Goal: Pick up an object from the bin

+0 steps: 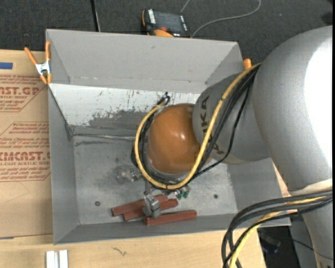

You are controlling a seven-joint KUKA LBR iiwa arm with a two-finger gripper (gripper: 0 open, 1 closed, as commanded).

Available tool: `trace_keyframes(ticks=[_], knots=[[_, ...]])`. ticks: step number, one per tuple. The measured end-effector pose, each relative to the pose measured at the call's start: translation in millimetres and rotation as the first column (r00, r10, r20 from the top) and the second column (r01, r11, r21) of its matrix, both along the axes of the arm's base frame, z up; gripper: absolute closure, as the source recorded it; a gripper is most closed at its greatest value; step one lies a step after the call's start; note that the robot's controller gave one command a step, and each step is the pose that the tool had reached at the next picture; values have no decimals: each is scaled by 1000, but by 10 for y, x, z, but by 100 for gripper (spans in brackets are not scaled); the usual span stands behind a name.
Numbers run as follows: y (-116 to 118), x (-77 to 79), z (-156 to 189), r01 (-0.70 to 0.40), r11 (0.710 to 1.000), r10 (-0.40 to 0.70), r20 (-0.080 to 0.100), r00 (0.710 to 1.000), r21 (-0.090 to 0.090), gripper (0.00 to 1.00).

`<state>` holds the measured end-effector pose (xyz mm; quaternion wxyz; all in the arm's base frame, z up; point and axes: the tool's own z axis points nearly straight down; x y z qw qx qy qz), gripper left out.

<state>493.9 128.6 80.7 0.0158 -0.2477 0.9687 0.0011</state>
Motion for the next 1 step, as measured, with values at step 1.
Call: trace_keyframes(ticks=[1], knots=[[-14,-65,-38,0,1000,0,-25,1000,-7,100]])
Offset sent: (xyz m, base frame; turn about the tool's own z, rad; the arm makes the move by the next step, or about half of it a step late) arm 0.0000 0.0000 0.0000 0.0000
